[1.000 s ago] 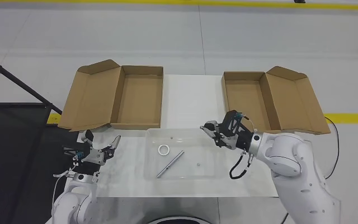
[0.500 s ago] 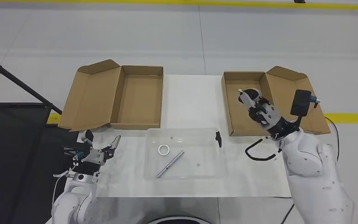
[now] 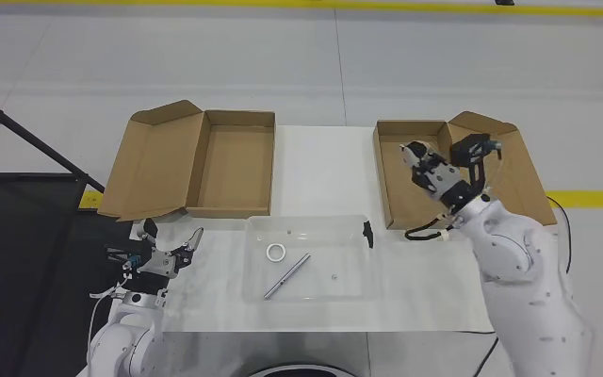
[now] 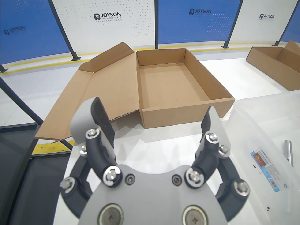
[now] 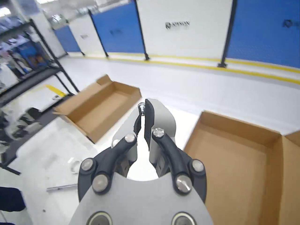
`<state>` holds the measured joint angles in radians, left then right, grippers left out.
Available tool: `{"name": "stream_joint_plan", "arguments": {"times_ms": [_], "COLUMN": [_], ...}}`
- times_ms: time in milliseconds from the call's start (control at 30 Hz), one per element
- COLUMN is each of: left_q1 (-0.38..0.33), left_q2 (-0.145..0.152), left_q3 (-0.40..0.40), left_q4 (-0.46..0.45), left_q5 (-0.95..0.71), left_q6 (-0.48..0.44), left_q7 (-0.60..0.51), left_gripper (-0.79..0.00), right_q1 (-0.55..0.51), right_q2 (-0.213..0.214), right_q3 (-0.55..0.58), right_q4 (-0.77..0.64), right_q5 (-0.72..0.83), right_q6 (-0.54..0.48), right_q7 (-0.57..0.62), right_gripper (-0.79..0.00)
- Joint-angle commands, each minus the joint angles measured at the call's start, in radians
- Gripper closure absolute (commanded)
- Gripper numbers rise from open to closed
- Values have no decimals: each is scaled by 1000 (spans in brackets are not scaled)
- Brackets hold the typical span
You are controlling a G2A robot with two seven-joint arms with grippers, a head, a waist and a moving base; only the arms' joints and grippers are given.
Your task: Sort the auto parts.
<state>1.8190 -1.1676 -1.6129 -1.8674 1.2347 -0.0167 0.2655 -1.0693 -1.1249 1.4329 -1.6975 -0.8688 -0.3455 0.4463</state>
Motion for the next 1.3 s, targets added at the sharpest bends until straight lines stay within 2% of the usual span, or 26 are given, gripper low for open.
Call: {"name": "stream_joint_plan", "arguments": {"times_ms": [0, 200, 333, 533, 700, 767, 833, 1067, 1167, 1267], "left_q1": [0, 0, 0, 0, 0, 0, 0, 0, 0, 0], "left_q2": [0, 0, 0, 0, 0, 0, 0, 0, 0, 0], "left_q3": [0, 0, 0, 0, 0, 0, 0, 0, 0, 0], "left_q4": [0, 0, 0, 0, 0, 0, 0, 0, 0, 0], "left_q5": [0, 0, 0, 0, 0, 0, 0, 0, 0, 0], "left_q6": [0, 0, 0, 0, 0, 0, 0, 0, 0, 0], "left_q7": [0, 0, 0, 0, 0, 0, 0, 0, 0, 0], "left_gripper": [-785, -785, -785, -785, -785, -785, -785, -785, -785, -785], "right_q1": [50, 223, 326, 437, 491, 504, 515, 533, 534, 532], "right_q2": [-3, -24, -42, -62, -79, -84, -88, -96, -97, -96], "right_q3": [-43, -196, -255, -325, -363, -371, -379, -393, -393, -387], "right_q4": [44, 256, 410, 581, 674, 701, 719, 756, 761, 755], "right_q5": [-79, -271, -280, -305, -289, -279, -275, -262, -260, -260], "right_q6": [81, 227, 247, 224, 211, 202, 193, 177, 177, 181], "right_q7": [81, 274, 335, 440, 477, 492, 503, 524, 529, 529], "right_gripper": [0, 0, 0, 0, -6, -77, -40, -55, -237, -302]}}
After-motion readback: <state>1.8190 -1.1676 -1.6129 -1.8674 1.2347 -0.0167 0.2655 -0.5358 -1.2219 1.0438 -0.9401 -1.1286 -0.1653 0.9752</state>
